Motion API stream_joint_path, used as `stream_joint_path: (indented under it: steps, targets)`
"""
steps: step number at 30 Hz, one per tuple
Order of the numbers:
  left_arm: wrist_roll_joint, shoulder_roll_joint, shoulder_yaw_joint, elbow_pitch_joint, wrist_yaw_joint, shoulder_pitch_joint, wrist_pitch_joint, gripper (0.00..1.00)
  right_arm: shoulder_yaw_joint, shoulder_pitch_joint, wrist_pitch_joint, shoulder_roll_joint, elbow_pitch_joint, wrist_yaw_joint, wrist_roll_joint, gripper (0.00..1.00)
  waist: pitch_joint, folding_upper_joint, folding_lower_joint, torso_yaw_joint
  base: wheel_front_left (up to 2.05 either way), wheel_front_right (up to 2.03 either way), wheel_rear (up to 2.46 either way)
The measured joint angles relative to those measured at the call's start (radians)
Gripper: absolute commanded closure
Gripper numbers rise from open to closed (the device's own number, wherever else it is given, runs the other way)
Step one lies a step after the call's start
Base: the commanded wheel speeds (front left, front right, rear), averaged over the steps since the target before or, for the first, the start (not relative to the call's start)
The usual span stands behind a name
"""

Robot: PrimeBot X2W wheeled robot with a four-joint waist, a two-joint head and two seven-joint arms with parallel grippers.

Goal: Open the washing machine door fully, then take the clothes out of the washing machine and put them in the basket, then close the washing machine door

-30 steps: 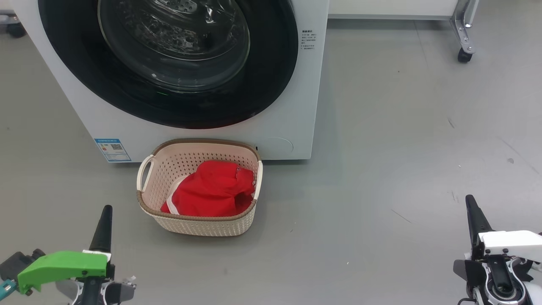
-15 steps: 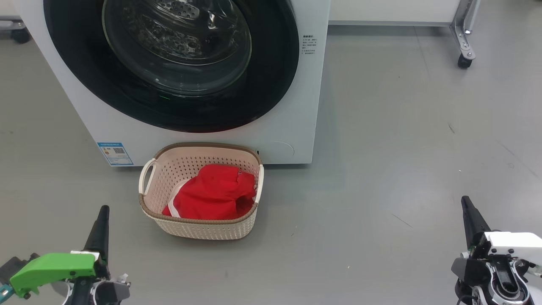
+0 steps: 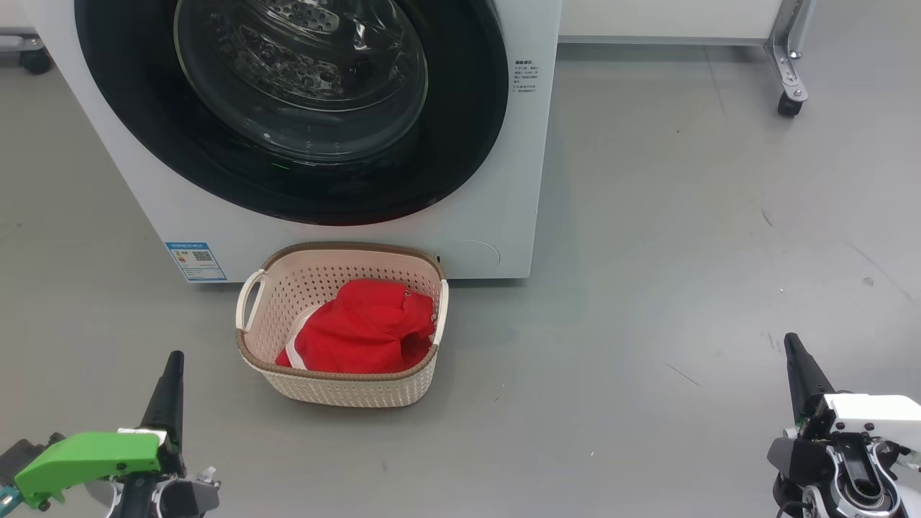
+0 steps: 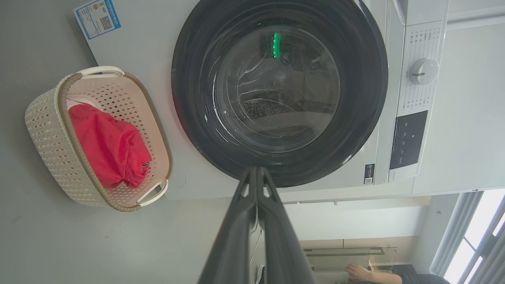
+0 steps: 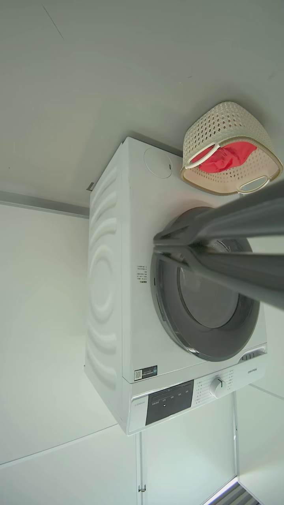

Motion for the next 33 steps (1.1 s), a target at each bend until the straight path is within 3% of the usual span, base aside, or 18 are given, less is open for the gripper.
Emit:
stream_joint_path:
  steps: [33]
  targets:
    - [0.0,0.0,0.003,-0.001,0.0,0.002,0.0,1.0,-0.001,0.0,0.0,0.0,0.0,0.0,0.0,1.0,0.0,0.0,0.0,0.0,0.0,0.0,0.0]
